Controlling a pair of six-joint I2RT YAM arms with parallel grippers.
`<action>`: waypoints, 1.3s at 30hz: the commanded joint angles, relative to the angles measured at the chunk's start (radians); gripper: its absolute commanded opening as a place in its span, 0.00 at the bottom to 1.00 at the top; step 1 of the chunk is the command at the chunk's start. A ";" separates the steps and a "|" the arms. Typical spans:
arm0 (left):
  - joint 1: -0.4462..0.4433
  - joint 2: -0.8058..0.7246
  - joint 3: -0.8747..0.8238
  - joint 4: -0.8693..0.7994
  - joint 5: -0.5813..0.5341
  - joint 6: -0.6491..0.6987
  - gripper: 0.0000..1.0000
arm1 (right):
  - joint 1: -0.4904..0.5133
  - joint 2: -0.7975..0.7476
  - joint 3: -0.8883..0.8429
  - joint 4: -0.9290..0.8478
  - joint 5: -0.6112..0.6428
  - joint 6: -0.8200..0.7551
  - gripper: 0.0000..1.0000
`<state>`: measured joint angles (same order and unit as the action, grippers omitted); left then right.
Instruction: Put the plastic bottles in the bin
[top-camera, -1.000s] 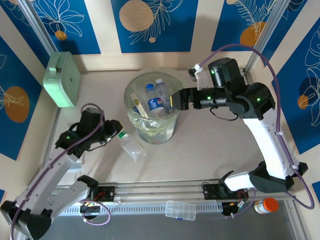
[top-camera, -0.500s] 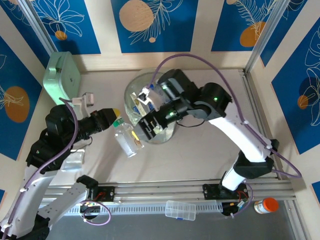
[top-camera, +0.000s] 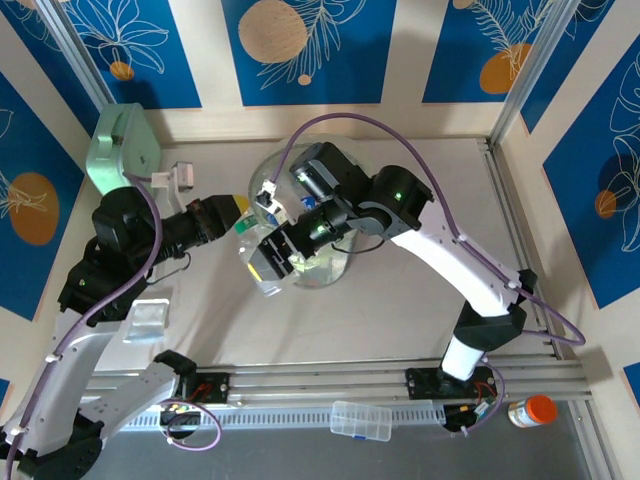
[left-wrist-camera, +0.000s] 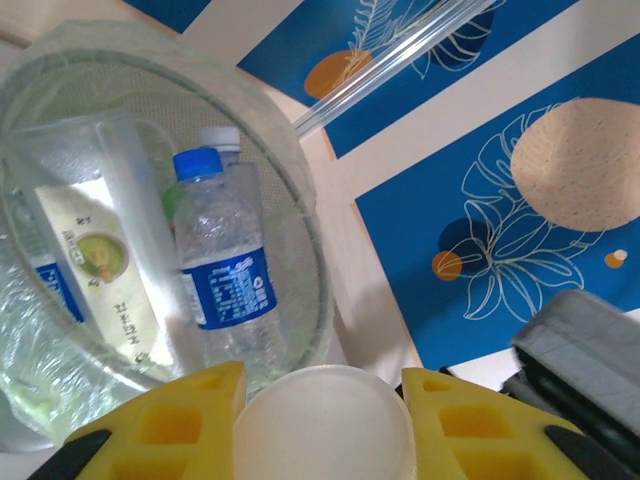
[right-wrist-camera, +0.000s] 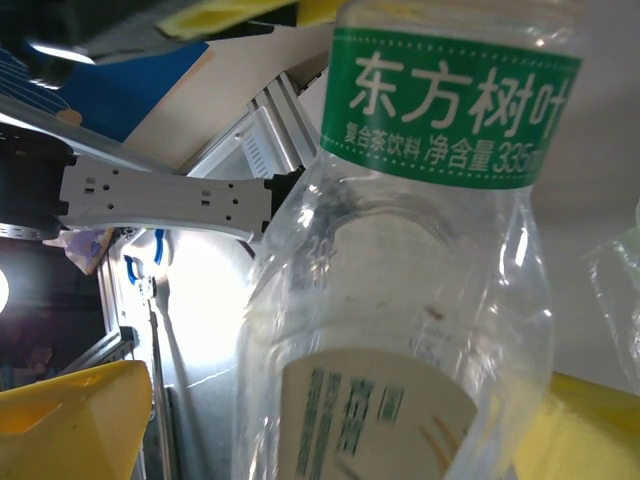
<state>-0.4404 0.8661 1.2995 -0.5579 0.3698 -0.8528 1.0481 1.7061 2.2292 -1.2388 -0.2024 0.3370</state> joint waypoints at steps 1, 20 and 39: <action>0.009 0.013 0.053 0.060 0.009 -0.028 0.00 | 0.007 0.007 0.044 0.010 0.023 -0.005 0.87; 0.009 0.056 0.236 -0.083 -0.175 0.104 0.99 | -0.252 -0.082 0.055 0.069 0.064 0.027 0.43; 0.009 0.035 0.179 -0.229 -0.200 0.182 0.99 | -0.443 0.152 0.214 -0.204 0.383 0.000 0.42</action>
<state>-0.4385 0.9138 1.4860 -0.7753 0.1814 -0.6968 0.5961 1.8782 2.4615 -1.4055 0.1806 0.3225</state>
